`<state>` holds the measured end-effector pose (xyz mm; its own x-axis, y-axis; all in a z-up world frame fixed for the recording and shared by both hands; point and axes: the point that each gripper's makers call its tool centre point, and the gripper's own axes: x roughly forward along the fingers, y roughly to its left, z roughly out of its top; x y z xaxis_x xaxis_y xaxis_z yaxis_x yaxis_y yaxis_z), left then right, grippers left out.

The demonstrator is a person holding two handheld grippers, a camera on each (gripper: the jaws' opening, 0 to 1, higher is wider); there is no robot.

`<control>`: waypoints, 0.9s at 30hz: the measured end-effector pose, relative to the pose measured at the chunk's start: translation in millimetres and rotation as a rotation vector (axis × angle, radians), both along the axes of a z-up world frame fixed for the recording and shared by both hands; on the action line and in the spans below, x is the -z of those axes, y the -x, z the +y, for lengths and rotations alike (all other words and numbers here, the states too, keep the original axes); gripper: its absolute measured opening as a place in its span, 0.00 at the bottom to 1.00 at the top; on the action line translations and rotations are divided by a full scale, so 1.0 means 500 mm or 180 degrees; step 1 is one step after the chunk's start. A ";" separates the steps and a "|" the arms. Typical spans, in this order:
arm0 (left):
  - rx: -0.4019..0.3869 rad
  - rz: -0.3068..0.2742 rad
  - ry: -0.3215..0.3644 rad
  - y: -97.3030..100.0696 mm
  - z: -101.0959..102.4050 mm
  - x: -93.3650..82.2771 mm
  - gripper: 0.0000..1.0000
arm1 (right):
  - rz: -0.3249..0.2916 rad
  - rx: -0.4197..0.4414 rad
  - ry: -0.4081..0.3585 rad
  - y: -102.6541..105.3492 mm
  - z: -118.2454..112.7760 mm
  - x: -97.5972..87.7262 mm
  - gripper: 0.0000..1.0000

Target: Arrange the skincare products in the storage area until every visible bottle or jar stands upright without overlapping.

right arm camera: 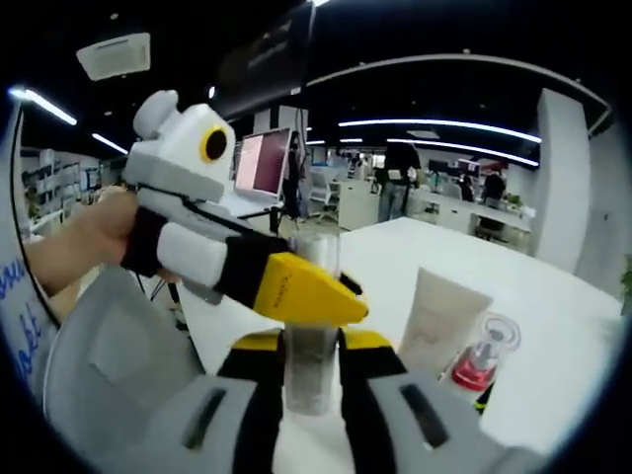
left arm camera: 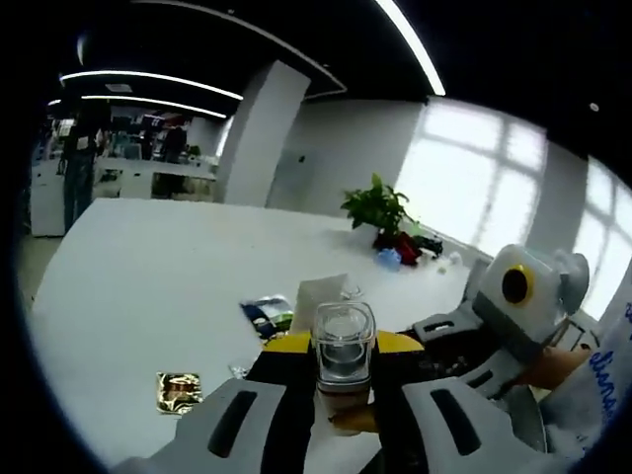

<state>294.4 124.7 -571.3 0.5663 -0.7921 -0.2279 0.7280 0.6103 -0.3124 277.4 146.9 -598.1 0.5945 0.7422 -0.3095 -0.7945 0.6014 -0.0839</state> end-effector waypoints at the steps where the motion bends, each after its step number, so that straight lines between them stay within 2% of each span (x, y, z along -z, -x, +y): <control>1: 0.0118 -0.0034 -0.0061 0.006 -0.002 0.002 0.17 | 0.0019 -0.0046 -0.0001 0.004 0.001 0.002 0.21; 5: 0.0337 -0.0114 -0.0165 0.014 -0.003 0.002 0.17 | 0.0025 -0.0138 -0.0007 0.008 0.002 0.006 0.22; 7: 0.0488 -0.0181 -0.0285 0.020 -0.002 0.005 0.17 | 0.0039 -0.0203 -0.0003 0.012 0.001 0.010 0.22; 9: 0.0674 -0.0218 -0.0400 0.032 -0.004 0.006 0.17 | 0.0071 -0.0273 -0.0011 0.016 0.000 0.014 0.23; 11: 0.0951 -0.0331 -0.0517 0.050 -0.009 0.006 0.17 | 0.0144 -0.0387 -0.0074 0.025 0.000 0.017 0.24; 13: 0.1197 -0.0415 -0.0572 0.066 -0.013 0.005 0.17 | 0.0179 -0.0475 -0.0103 0.030 -0.003 0.018 0.25; 19: 0.1723 -0.0455 -0.0680 0.094 -0.022 0.015 0.17 | 0.0149 -0.0758 0.0035 0.052 0.003 0.026 0.26; 24: 0.2189 -0.0574 -0.0847 0.123 -0.027 0.025 0.17 | 0.0248 -0.0966 0.0078 0.071 0.012 0.037 0.26; 27: 0.2452 -0.0603 -0.0834 0.143 -0.030 0.027 0.17 | 0.0296 -0.1142 0.0092 0.089 0.018 0.044 0.25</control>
<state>223.0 109.6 -584.8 -0.0649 -0.9079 -0.4142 0.9972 -0.0439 -0.0599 232.9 155.9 -619.9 0.2663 0.8885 -0.3738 -0.9594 0.2816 -0.0142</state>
